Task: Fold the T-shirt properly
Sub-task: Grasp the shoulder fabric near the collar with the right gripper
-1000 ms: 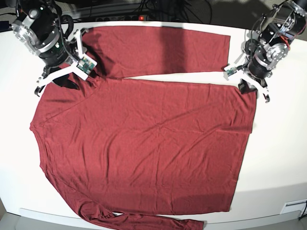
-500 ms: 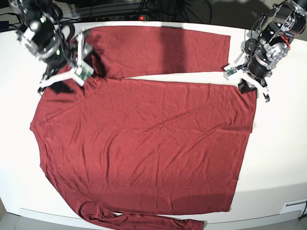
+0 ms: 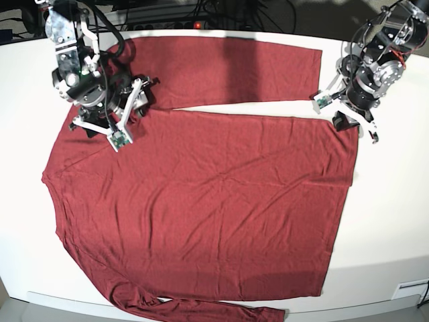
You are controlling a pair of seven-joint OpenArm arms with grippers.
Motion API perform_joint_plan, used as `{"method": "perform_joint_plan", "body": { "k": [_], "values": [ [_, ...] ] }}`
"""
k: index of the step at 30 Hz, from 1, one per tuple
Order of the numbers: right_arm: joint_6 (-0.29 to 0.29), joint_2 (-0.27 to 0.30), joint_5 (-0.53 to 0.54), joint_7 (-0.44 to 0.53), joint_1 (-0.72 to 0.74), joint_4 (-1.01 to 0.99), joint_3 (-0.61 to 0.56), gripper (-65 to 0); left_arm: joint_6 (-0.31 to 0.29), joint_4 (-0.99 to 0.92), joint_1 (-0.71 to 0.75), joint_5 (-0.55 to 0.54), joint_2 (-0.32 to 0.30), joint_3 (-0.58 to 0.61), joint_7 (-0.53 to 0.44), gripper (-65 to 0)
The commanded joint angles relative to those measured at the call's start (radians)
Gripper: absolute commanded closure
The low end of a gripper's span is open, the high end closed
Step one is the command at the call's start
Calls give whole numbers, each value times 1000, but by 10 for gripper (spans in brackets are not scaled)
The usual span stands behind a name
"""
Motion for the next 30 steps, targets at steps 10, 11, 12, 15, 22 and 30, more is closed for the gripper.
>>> {"method": "perform_joint_plan", "body": {
  "k": [10, 11, 12, 15, 22, 30],
  "values": [
    [0, 0, 196, 14, 11, 14, 7, -407, -43, 2, 3, -19, -9, 2, -1, 0],
    [0, 0, 220, 19, 11, 14, 7, -407, -43, 2, 3, -19, -9, 2, -1, 0],
    [0, 0, 231, 20, 11, 14, 7, -406, -44, 2, 3, -19, -9, 2, -1, 0],
    [-1, 0, 198, 17, 10, 13, 7, -406, -43, 2, 3, -19, -9, 2, -1, 0],
    [-3, 0, 153, 23, 10, 4, 7, -406, -43, 2, 3, -19, -9, 2, -1, 0],
    [-3, 0, 153, 58, 11, -116, 7, -406, -43, 2, 3, -19, -9, 2, -1, 0]
  ]
}}
